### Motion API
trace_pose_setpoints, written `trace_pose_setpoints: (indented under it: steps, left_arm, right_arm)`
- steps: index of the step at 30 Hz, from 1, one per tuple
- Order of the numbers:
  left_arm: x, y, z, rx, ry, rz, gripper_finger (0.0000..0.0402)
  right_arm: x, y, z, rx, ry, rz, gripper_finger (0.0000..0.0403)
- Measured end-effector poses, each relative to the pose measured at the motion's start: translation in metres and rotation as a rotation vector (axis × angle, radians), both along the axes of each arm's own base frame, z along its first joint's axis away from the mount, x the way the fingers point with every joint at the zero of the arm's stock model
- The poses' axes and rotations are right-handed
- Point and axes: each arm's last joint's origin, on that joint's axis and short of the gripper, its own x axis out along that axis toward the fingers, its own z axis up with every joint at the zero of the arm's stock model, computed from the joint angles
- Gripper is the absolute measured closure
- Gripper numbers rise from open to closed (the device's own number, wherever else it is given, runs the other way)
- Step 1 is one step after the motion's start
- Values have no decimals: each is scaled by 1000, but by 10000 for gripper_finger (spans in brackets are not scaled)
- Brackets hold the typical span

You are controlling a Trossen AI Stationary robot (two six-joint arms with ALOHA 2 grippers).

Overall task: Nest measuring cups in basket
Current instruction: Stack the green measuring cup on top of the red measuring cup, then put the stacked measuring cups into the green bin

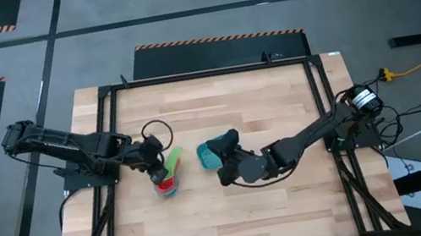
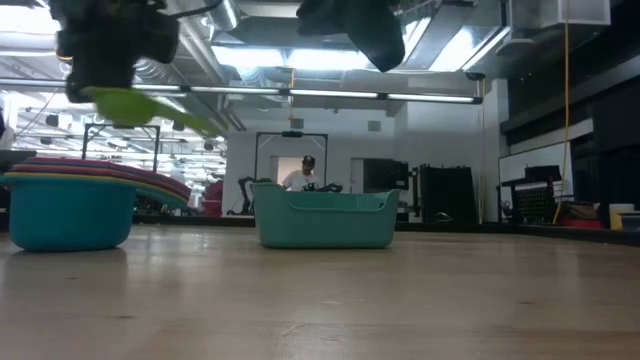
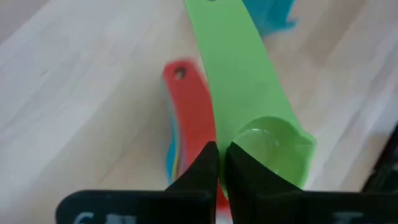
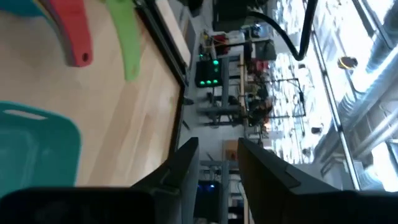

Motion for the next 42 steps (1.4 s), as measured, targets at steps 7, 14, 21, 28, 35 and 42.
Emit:
trace_pose_setpoints:
  steps: [7, 14, 21, 28, 35, 42]
  left_arm:
    - [-10, -10, -4, 43, 80, -26, 394]
    - [-5, -28, -16, 86, 132, -46, 393]
    - [2, -39, -31, 112, 193, -84, 393]
    - [4, -39, -34, 124, 209, -80, 375]
    - [4, -39, -34, 128, 208, -78, 328]
    - [4, -39, -34, 127, 209, -79, 278]
  right_arm:
    - [-1, -2, -4, 43, 3, -6, 288]
    - [-1, -2, -4, 44, 3, -6, 288]
    - [-1, -2, -4, 43, 6, -6, 288]
    - [-1, -2, -4, 43, 5, -5, 288]
    - [0, -1, -4, 57, 12, 27, 288]
    - [0, 0, -5, 70, 18, 58, 288]
